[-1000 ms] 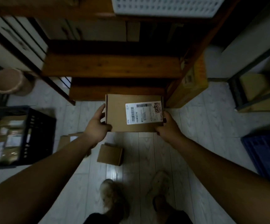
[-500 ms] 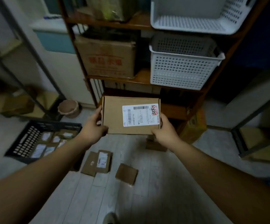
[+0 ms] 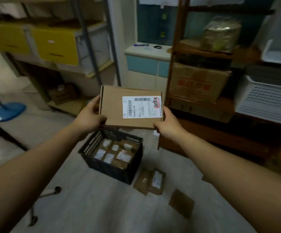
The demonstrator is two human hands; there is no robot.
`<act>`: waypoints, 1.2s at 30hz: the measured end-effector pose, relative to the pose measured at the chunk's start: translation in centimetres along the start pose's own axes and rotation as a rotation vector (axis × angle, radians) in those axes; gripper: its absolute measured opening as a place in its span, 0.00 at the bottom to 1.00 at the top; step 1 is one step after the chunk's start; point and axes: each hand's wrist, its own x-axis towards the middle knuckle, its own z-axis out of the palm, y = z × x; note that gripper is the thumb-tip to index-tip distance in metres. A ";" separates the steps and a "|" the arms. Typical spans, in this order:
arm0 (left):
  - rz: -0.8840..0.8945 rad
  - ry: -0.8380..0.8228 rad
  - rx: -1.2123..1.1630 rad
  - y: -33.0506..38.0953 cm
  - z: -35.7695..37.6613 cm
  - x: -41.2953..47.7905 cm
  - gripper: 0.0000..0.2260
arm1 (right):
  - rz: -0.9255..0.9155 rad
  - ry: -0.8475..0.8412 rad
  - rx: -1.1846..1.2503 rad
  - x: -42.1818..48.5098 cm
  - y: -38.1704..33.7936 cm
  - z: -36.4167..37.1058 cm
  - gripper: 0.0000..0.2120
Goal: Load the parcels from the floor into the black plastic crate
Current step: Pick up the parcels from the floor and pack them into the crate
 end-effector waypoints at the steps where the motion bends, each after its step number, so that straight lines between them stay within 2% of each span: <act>1: -0.023 0.001 -0.004 -0.8 -1.9 0.3 0.37 | 0.021 -0.022 -0.002 0.5 -0.6 2.3 0.26; 7: -0.061 0.012 -0.005 -3.7 -8.7 4.9 0.36 | 0.060 -0.060 -0.034 4.7 -3.2 9.9 0.28; 12: -0.068 -0.005 0.016 -4.9 -10.4 11.5 0.36 | 0.074 -0.018 -0.021 11.4 -3.6 12.8 0.28; 21: -0.136 -0.017 0.078 -6.2 -14.2 25.1 0.35 | 0.115 -0.055 0.042 23.4 -4.7 18.1 0.27; 27: -0.184 -0.225 0.053 -7.7 -14.8 34.3 0.34 | 0.238 0.093 0.049 28.2 -4.0 20.3 0.33; 31: -0.170 -0.393 0.150 -9.2 -15.4 40.5 0.33 | 0.320 0.227 0.136 30.4 -3.5 23.3 0.39; 34: -0.128 -0.429 0.208 -10.5 -16.4 44.4 0.30 | 0.391 0.310 0.235 31.7 -3.1 27.2 0.46; 36: -0.080 -0.374 0.210 -11.6 -17.4 46.2 0.25 | 0.429 0.353 0.285 32.5 -3.0 29.9 0.46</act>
